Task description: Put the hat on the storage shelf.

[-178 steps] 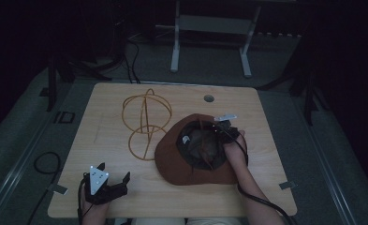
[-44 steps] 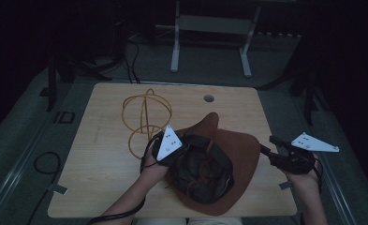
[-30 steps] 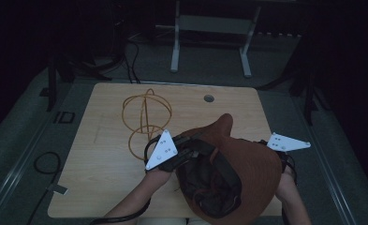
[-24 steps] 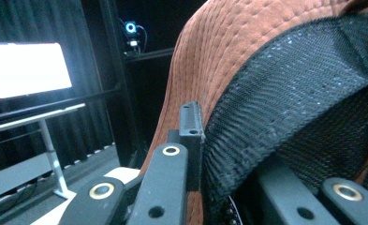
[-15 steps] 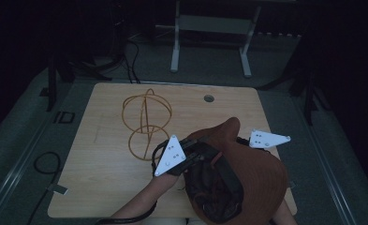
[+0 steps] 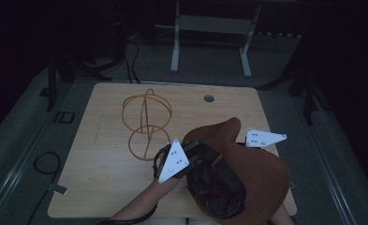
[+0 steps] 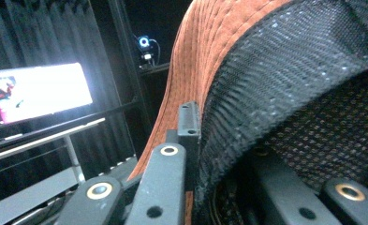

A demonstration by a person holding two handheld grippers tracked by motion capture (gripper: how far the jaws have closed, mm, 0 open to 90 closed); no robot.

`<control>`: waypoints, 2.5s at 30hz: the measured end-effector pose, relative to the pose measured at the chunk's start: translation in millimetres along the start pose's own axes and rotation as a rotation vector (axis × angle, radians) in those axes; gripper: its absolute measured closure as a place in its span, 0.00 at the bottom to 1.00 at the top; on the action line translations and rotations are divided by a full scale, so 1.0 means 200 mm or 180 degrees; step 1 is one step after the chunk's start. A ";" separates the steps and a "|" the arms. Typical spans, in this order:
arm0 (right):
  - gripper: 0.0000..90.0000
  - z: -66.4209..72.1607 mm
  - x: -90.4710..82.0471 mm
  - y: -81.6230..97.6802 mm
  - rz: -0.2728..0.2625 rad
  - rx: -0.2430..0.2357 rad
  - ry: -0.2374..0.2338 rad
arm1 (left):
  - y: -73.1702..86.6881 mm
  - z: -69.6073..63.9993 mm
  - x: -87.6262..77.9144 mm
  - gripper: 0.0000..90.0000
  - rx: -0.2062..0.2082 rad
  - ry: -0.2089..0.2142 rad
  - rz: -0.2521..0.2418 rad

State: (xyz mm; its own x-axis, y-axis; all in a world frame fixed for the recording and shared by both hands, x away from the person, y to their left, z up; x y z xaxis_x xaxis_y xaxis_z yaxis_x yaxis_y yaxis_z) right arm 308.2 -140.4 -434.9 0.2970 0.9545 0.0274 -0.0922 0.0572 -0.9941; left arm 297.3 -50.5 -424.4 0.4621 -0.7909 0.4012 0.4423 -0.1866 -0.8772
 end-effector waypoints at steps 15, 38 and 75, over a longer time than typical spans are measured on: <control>0.98 -0.05 -0.08 -0.08 -0.0220 0.0184 0.0056 | -0.03 0.11 -0.04 0.44 -0.0322 -0.0171 0.0303; 0.98 -0.33 -0.02 -0.37 -0.0523 0.0048 0.0630 | 0.23 0.21 -0.57 0.11 -0.0400 -0.0630 0.1050; 0.95 -0.41 1.15 -0.40 0.0492 -0.0146 0.0430 | 0.42 0.32 -1.10 0.08 -0.0543 -0.1306 0.1233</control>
State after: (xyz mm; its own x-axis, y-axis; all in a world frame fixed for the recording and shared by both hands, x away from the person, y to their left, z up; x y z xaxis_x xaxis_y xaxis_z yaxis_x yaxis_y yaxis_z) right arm 463.0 51.2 -357.8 0.4078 0.9027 -0.1372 -0.1041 -0.1033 -0.9892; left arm 281.9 144.5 -569.3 0.8401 -0.5361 0.0824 0.0677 -0.0470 -0.9966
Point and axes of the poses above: each handheld gripper's, and its own axes: x roughly forward along the jaws, y roughly out of its underside, z roughly to its left, the point moved 8 cm from there along x, roughly forward along the jaws, and after that the axes turned 15 degrees about -z, right-handed, at the moved point
